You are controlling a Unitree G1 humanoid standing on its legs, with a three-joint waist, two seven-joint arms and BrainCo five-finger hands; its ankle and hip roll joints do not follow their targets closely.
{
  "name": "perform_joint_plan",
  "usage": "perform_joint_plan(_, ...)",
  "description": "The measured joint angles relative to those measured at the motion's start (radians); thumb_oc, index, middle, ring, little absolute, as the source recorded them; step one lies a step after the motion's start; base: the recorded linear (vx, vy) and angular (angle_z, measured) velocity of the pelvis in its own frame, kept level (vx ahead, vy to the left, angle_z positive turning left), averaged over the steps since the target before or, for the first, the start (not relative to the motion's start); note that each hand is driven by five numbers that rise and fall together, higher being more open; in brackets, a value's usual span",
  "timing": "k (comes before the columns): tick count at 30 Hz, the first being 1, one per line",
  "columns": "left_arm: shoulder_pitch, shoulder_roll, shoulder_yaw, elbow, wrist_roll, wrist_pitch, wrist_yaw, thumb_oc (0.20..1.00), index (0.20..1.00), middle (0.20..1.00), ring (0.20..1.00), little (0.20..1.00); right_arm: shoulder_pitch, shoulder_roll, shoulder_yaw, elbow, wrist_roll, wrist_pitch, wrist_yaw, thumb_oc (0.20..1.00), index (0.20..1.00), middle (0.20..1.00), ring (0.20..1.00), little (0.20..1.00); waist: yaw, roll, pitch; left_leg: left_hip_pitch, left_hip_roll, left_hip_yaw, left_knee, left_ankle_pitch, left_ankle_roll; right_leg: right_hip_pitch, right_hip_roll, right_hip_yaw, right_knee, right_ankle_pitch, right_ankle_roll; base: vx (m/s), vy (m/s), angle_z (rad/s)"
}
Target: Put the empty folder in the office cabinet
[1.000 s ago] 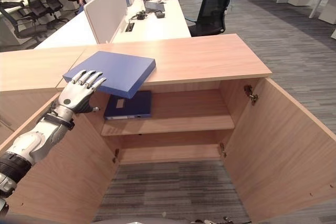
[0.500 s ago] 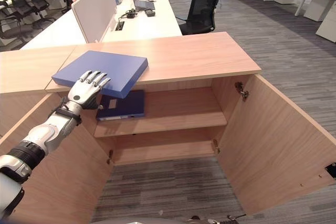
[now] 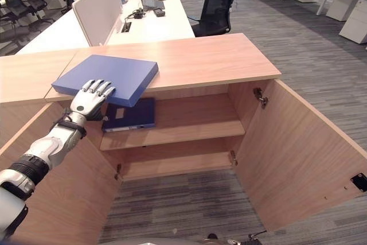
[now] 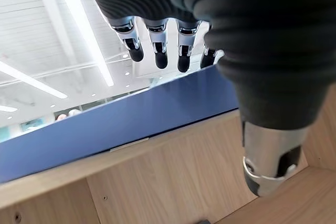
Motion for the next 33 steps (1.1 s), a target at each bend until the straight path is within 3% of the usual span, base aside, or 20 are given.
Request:
perform_joint_plan(23, -0.014, -0.011, 0.014, -0.004, -0.071, 0.013, 0.017, 1.0, 1.0, 1.0, 1.0, 1.0, 0.008, 0.001, 0.0, -0.001, 0.0, 0.001, 0.001, 1.0, 1.0, 1.0, 1.0, 1.0, -0.002, -0.028, 0.005, 0.011, 0.0, 0.011, 0.0, -0.001, 0.0, 0.005, 0.001, 0.012, 0.0, 0.003, 0.0, 0.03, 0.007, -0.01)
perform_joint_plan(33, -0.015, -0.011, 0.021, -0.085, -0.07, 0.016, 0.028, 1.0, 1.0, 1.0, 1.0, 1.0, 0.017, 0.002, 0.029, -0.002, 0.0, 0.002, 0.002, 1.0, 1.0, 1.0, 1.0, 1.0, -0.002, -0.032, 0.001, 0.015, 0.0, 0.016, 0.0, -0.001, 0.001, 0.01, 0.002, 0.02, 0.0, 0.004, 0.0, 0.0, 0.0, 0.0)
